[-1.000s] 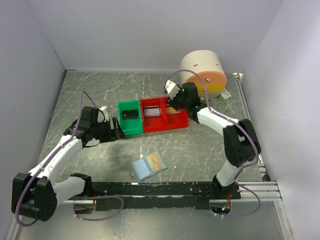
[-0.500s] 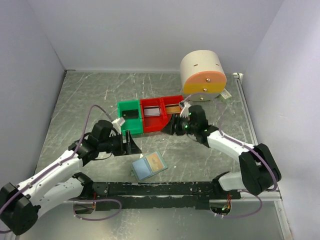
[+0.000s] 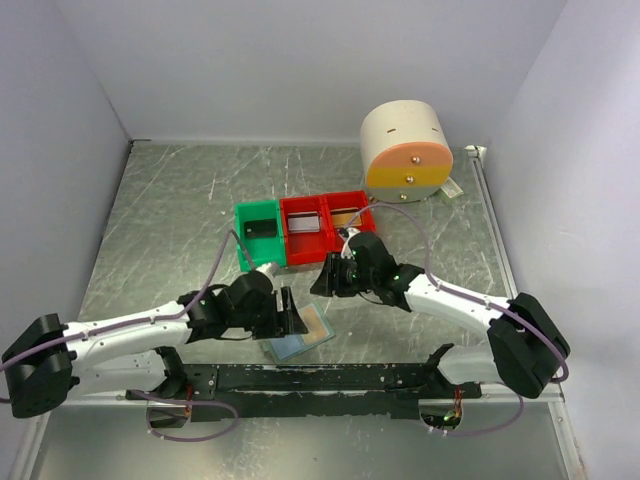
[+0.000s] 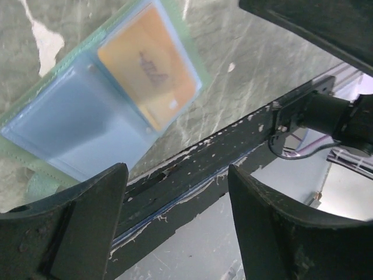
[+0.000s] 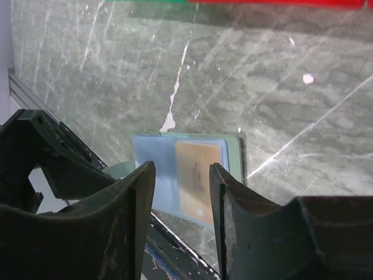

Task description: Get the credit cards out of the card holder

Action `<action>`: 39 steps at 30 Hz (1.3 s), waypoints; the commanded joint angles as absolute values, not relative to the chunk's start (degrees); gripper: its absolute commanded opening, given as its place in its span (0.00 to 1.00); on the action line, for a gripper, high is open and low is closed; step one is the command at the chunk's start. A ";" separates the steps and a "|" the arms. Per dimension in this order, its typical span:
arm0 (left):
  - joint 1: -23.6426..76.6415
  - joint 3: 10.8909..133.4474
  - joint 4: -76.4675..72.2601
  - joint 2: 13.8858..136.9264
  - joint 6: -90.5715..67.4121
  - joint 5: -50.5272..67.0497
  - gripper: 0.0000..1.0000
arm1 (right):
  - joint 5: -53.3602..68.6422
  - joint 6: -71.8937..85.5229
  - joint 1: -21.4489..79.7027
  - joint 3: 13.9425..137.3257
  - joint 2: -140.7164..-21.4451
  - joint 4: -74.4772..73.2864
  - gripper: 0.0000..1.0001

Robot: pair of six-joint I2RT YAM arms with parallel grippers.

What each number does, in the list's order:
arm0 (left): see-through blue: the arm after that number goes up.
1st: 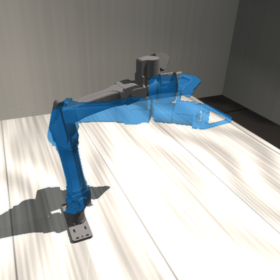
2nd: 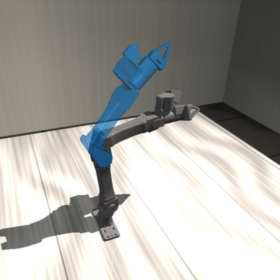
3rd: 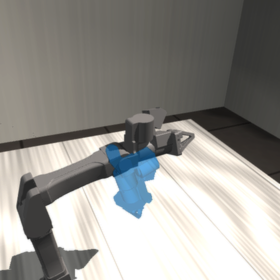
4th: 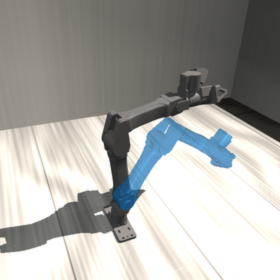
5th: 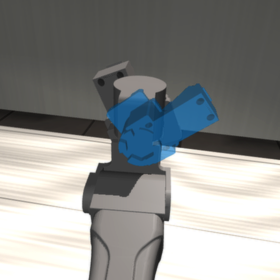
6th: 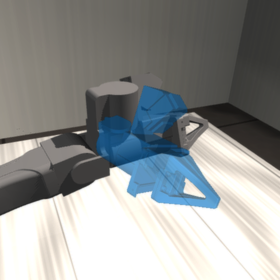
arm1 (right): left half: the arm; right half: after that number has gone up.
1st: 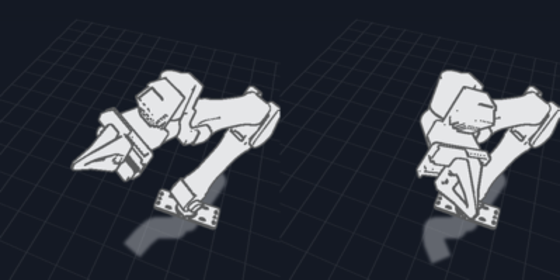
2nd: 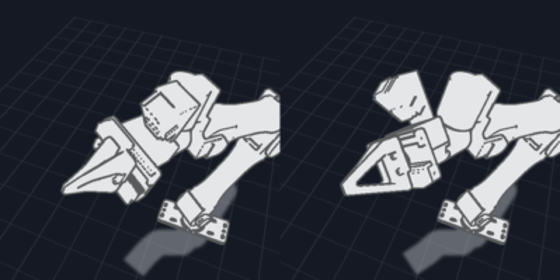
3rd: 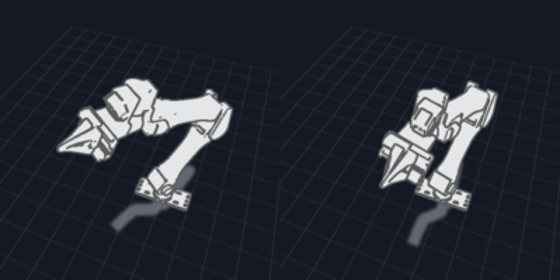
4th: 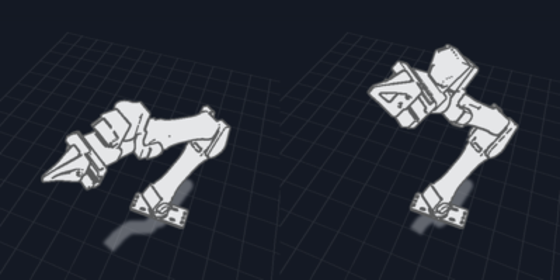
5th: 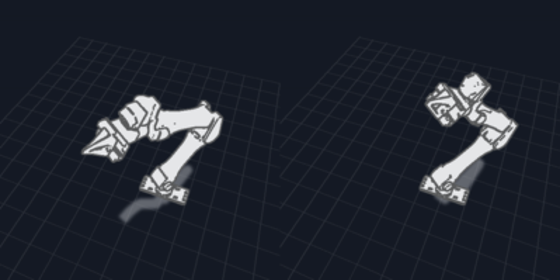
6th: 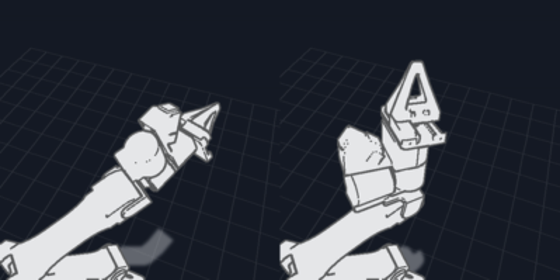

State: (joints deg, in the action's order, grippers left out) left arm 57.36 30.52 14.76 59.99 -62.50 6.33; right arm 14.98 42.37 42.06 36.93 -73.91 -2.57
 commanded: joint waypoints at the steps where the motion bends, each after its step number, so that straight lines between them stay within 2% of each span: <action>1: 61.81 28.50 14.28 61.92 -71.82 -3.63 0.80 | 14.41 44.56 44.13 34.20 -73.39 -4.47 0.42; 11: 65.03 26.46 19.84 66.11 -77.26 -8.31 0.75 | 17.98 46.08 47.04 32.42 -77.27 -1.82 0.37; 17: 65.04 26.44 19.98 67.68 -76.91 -9.43 0.66 | 18.69 45.69 47.45 32.51 -79.84 -2.14 0.36; 23: 65.04 25.66 19.65 68.99 -76.66 -9.75 0.62 | 19.81 45.59 47.55 32.66 -82.61 -1.56 0.35; 39: 65.06 25.33 27.82 65.95 -77.70 -13.22 0.69 | 13.96 43.04 47.68 34.82 -83.11 -7.47 0.35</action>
